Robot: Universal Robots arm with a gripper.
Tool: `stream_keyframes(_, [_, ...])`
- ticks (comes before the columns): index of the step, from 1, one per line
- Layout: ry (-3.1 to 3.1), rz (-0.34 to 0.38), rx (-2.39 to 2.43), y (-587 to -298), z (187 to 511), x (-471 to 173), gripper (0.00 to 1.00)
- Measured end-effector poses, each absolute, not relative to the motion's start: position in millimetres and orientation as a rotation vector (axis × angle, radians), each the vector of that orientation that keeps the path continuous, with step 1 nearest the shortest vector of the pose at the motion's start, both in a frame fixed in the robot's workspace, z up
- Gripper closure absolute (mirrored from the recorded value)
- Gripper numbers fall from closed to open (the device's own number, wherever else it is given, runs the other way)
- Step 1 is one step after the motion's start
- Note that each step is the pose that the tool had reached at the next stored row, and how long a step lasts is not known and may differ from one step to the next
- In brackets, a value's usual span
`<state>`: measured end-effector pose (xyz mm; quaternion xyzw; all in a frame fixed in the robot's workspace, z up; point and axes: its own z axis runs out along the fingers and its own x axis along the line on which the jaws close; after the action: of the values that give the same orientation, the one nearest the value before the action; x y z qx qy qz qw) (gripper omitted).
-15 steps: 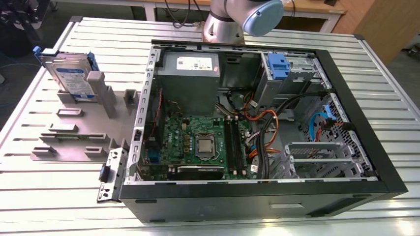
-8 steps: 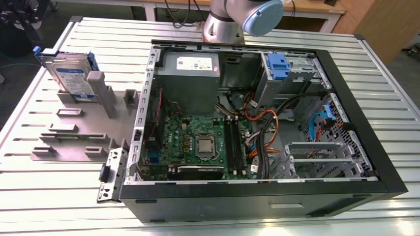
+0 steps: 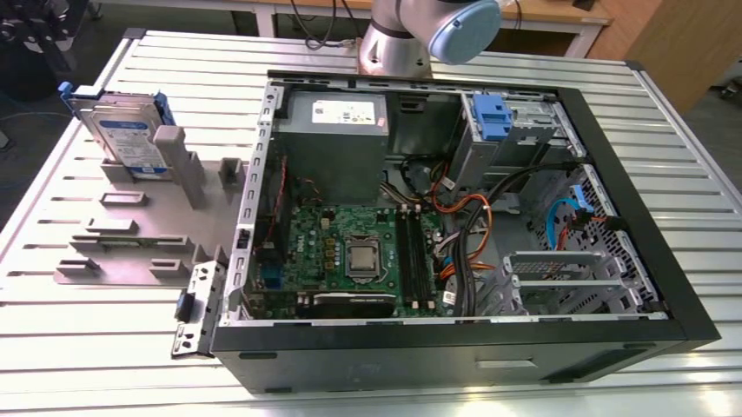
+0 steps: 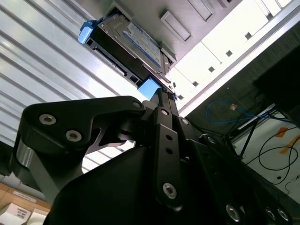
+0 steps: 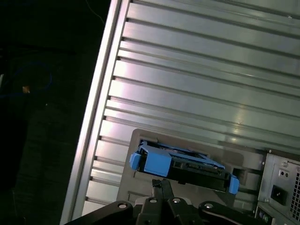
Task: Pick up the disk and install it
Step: 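Pick up the disk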
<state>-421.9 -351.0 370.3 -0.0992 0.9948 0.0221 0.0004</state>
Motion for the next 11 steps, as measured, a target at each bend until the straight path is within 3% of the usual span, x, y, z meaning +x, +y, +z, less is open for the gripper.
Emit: stream_keyframes(11, [3.116,0.069,-0.400,-351.0,370.3,-421.9,0.89])
